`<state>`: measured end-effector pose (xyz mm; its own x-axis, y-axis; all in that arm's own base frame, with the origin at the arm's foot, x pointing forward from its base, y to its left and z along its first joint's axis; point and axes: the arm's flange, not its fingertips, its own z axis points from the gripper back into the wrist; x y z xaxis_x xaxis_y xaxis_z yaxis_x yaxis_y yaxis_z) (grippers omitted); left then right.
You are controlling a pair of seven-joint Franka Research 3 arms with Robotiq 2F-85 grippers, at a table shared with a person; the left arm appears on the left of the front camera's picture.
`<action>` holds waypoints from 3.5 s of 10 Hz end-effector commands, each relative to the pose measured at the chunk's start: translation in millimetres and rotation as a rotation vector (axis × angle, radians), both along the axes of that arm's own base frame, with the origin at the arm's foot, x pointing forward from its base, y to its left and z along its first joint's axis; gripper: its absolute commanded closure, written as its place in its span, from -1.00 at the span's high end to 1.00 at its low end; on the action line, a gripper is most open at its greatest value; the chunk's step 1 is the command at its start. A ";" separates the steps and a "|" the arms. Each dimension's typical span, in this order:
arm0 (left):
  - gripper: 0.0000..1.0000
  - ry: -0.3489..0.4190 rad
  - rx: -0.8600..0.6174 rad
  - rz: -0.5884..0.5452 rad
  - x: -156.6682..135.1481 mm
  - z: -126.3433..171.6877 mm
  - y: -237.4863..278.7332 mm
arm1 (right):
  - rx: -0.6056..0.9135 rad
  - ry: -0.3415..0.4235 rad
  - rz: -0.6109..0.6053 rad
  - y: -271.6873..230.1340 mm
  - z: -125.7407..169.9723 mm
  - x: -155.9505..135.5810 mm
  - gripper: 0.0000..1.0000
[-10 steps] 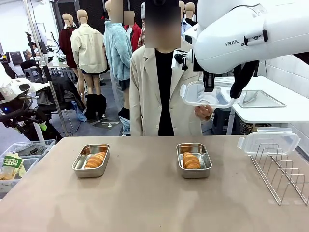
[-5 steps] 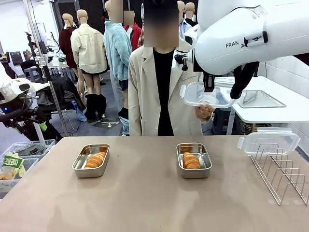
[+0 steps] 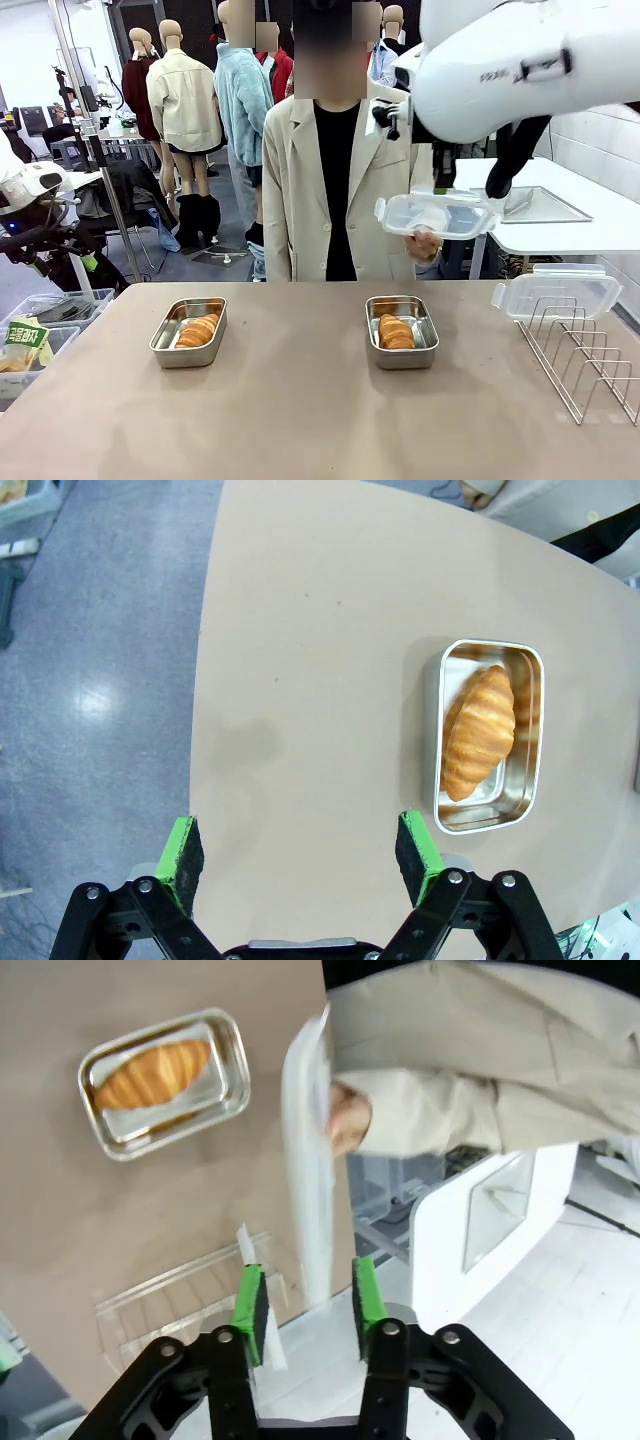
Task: Place the bread in airtight containers.
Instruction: Pick up one Airtight Container lid and hand it to the human.
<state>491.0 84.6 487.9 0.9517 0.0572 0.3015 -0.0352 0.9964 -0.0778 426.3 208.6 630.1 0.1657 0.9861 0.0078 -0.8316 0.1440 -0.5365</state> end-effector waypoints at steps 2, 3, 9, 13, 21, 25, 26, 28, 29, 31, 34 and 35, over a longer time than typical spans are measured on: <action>1.00 -0.007 0.010 0.007 -1.5 0.0 0.6 | -0.007 0.100 0.034 -56.9 27.2 -27.6 1.00; 1.00 -0.007 0.010 0.007 -1.5 0.0 0.6 | -0.039 0.163 0.028 -80.5 28.3 -28.3 1.00; 1.00 -0.007 0.010 0.007 -1.5 0.0 0.6 | -0.006 0.391 0.001 -190.7 -40.3 31.2 1.00; 1.00 -0.007 0.010 0.007 -1.5 0.0 0.6 | 0.077 0.407 -0.047 -227.9 -70.2 47.0 1.00; 1.00 -0.007 0.010 0.007 -1.5 0.0 0.6 | 0.021 0.427 -0.046 -219.5 -63.6 42.5 1.00; 1.00 -0.007 0.010 0.007 -1.5 0.0 0.6 | 0.021 0.427 -0.046 -219.5 -63.6 42.5 1.00; 1.00 -0.007 0.010 0.007 -1.5 0.0 0.6 | 0.021 0.427 -0.046 -219.5 -63.6 42.5 1.00; 1.00 -0.007 0.010 0.007 -1.5 0.0 0.6 | 0.021 0.427 -0.046 -219.5 -63.6 42.5 1.00; 1.00 -0.007 0.010 0.007 -1.5 0.0 0.6 | 0.021 0.427 -0.046 -219.5 -63.6 42.5 1.00; 1.00 -0.007 0.010 0.007 -1.5 0.0 0.6 | 0.021 0.427 -0.046 -219.5 -63.6 42.5 1.00; 1.00 -0.007 0.010 0.007 -1.5 0.0 0.6 | 0.021 0.427 -0.046 -219.5 -63.6 42.5 1.00; 1.00 -0.007 0.010 0.007 -1.5 0.0 0.6 | 0.021 0.427 -0.046 -219.5 -63.6 42.5 1.00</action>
